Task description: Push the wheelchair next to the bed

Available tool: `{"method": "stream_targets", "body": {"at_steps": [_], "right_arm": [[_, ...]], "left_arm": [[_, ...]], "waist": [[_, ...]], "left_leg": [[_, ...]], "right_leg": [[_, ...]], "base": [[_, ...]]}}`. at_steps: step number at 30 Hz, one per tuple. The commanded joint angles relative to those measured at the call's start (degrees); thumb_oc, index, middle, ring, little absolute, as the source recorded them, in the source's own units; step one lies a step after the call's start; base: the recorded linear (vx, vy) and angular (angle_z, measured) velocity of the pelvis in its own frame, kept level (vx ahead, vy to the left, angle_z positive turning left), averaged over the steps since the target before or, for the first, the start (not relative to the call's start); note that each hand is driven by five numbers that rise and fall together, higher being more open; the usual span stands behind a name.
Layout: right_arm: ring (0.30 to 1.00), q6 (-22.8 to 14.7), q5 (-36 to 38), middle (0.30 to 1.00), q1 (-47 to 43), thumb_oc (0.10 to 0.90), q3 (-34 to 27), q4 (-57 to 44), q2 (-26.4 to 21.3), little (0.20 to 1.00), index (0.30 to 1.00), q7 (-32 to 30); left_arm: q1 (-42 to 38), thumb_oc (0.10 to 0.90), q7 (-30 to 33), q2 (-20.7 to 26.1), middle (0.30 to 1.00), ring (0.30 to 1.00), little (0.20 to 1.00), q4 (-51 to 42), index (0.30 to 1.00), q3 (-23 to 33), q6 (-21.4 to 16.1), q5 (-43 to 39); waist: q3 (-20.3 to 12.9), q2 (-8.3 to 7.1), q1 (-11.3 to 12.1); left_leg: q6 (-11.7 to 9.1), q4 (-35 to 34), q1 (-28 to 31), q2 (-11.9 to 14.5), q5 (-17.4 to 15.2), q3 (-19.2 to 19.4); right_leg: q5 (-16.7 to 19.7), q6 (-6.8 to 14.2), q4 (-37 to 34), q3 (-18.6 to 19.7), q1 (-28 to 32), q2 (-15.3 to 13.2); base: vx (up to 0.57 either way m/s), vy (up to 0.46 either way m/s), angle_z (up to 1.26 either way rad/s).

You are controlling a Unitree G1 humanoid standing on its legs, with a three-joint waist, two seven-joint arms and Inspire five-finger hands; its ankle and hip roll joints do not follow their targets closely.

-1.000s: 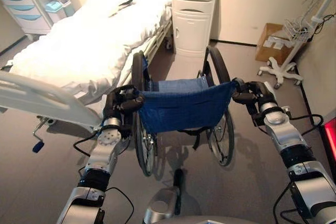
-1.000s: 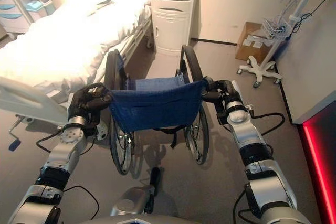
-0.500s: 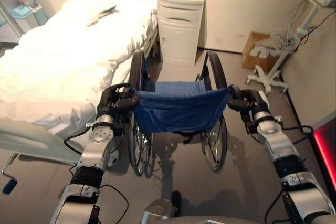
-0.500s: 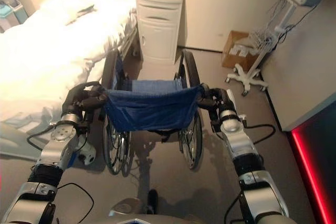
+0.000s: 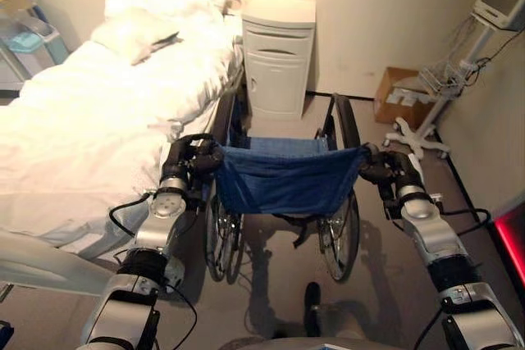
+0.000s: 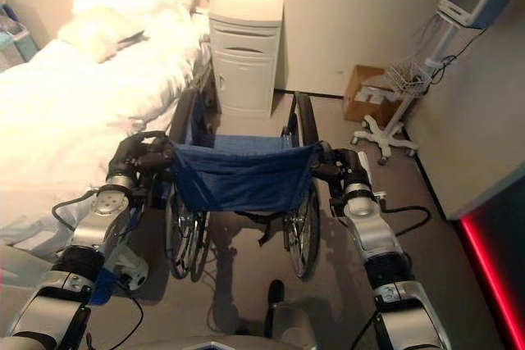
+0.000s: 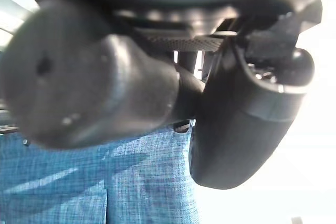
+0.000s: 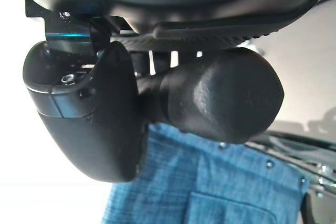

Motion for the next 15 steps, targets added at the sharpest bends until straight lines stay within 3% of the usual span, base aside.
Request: {"method": "stream_targets", "body": {"at_steps": [1, 4, 6, 9, 10, 11, 12, 13, 15], "right_arm": [[0.300, 0.5, -9.2, 0.300, 3.1, 0.400, 8.7, 4.5, -4.7, 0.300, 0.300, 4.3], [0.300, 1.6, -8.5, 0.300, 1.9, 0.400, 8.5, 6.0, -5.6, 0.300, 0.300, 4.9], [0.300, 2.4, -7.8, 0.300, 0.4, 0.400, 8.8, 7.0, -6.6, 0.300, 0.300, 5.4], [0.300, 1.9, -6.7, 0.300, -2.8, 0.400, 10.1, 10.6, -7.3, 0.300, 0.300, 6.6], [0.300, 1.3, -6.4, 0.300, -3.2, 0.400, 10.5, 11.7, -7.4, 0.300, 0.300, 6.2], [0.300, 1.2, -6.0, 0.300, -3.1, 0.400, 10.5, 11.9, -7.4, 0.300, 0.300, 5.8], [0.300, 1.2, -6.0, 0.300, -3.0, 0.400, 10.5, 12.0, -7.4, 0.300, 0.300, 5.7], [0.300, 0.8, -5.6, 0.300, -3.3, 0.400, 10.8, 13.1, -7.2, 0.300, 0.300, 5.0], [0.300, 0.4, -5.6, 0.300, -3.4, 0.400, 11.2, 13.5, -6.4, 0.300, 0.300, 4.5]], "left_arm": [[0.4, 0.400, -5.4, -0.3, 0.300, 0.300, 0.300, 1.8, 0.300, -4.8, -1.0, 3.4], [1.0, 0.400, -5.3, -2.0, 0.300, 0.300, 0.300, 0.8, 0.300, -5.2, 0.3, 1.7], [0.8, 0.400, -4.4, -2.6, 0.300, 0.300, 0.300, 0.8, 0.300, -6.2, 0.6, 0.4], [-0.8, 0.400, -1.9, -4.2, 0.300, 0.300, 0.300, 1.8, 0.300, -7.5, 0.5, -1.8], [-0.8, 0.400, -1.4, -4.7, 0.300, 0.300, 0.300, 1.8, 0.300, -7.8, -0.1, -2.7], [-0.7, 0.400, -1.5, -4.9, 0.300, 0.300, 0.300, 1.4, 0.300, -7.9, -0.1, -2.9], [-0.7, 0.400, -1.5, -5.0, 0.300, 0.300, 0.300, 1.2, 0.300, -7.9, 0.0, -3.1], [-0.4, 0.400, -1.8, -5.4, 0.300, 0.300, 0.300, 1.1, 0.300, -8.1, -0.7, -2.8], [1.0, 0.400, -2.0, -5.3, 0.300, 0.300, 0.300, 0.2, 0.300, -7.8, -1.6, -2.1]], "waist": [[2.9, -0.77, -0.3], [1.5, -1.33, -0.7], [0.4, -1.21, -0.8], [-0.2, -1.68, -0.8], [0.4, -2.24, -0.3], [1.1, -2.68, 0.4], [1.3, -2.74, 0.7], [3.3, -3.30, 2.2], [5.1, -2.38, 4.1]], "left_leg": [[-4.6, 7.6, -1.0, 2.3, -6.9, -7.9], [-6.3, 11.9, 0.2, 3.2, -9.1, -10.9], [-8.8, 15.8, 1.3, 5.5, -5.2, -10.8], [-11.9, 27.4, -1.0, 8.8, 2.3, -9.2], [-12.5, 34.3, -5.1, 9.2, 5.2, -8.6], [-12.3, 38.4, -9.0, 8.5, 5.4, -8.5], [-12.2, 39.1, -9.9, 8.4, 5.5, -8.4], [-11.9, 40.2, -16.7, 9.9, 5.2, -5.7], [-10.9, 31.4, -19.0, 8.7, 4.8, -5.7]], "right_leg": [[9.4, -0.8, -5.4, 1.7, 4.8, -0.1], [7.2, -2.2, -5.4, 3.7, 7.0, 0.8], [6.0, -3.7, -6.4, 2.6, 8.6, 1.2], [3.5, -6.4, -7.2, 1.1, 11.7, 1.7], [2.6, -7.4, -7.0, 0.5, 13.4, 1.5], [2.1, -7.8, -7.0, 0.2, 14.7, 1.3], [2.0, -7.8, -7.1, 0.2, 15.1, 1.3], [0.7, -8.4, -7.4, -0.1, 19.0, 1.5], [-1.2, -8.1, -6.8, 1.5, 21.9, 3.0]], "base": [[0.33, -0.224, 0.21], [0.37, -0.237, 0.39], [0.29, -0.191, 0.29], [0.26, -0.223, 0.08], [0.23, -0.208, 0.05], [0.19, -0.166, 0.06], [0.25, -0.183, -0.03], [0.29, -0.138, -0.07], [0.36, -0.068, -0.09]]}}
